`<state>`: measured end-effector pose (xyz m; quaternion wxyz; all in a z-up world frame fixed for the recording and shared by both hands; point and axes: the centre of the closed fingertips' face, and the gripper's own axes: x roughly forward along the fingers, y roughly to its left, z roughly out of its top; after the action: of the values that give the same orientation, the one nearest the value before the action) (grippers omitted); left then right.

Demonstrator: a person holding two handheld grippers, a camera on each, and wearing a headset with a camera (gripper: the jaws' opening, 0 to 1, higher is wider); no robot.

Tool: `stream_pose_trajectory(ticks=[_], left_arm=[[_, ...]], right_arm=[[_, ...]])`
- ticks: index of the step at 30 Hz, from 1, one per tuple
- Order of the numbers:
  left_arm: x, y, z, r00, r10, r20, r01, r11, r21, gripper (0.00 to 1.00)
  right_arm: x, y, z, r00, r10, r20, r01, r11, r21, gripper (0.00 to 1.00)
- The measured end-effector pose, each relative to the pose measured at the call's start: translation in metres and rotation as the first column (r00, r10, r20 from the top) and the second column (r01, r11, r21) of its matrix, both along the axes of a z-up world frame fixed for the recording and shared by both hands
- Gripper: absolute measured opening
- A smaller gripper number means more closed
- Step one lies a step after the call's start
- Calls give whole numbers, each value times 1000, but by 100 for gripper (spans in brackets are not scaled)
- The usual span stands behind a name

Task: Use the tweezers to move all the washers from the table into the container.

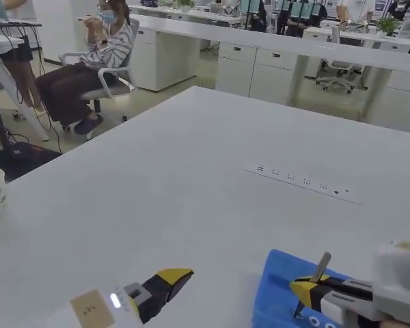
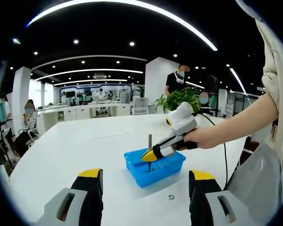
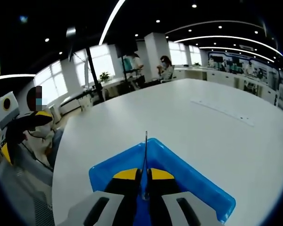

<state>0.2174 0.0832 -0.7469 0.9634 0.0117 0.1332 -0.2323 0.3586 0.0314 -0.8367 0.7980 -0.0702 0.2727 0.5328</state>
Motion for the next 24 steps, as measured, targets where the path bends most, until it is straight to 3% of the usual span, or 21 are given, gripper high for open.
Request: stream_pose_trajectory(ticks=[10, 24], left_arm=[[-1, -1, -1, 1000, -4, -1, 4, 1000, 3, 75], [-1, -2, -2, 1000, -12, -5, 12, 1000, 8, 75]], right_arm=[[2, -7, 6, 999, -35, 8, 35, 999, 33, 4], [-13, 0, 36, 999, -30, 19, 28, 995, 100, 4]])
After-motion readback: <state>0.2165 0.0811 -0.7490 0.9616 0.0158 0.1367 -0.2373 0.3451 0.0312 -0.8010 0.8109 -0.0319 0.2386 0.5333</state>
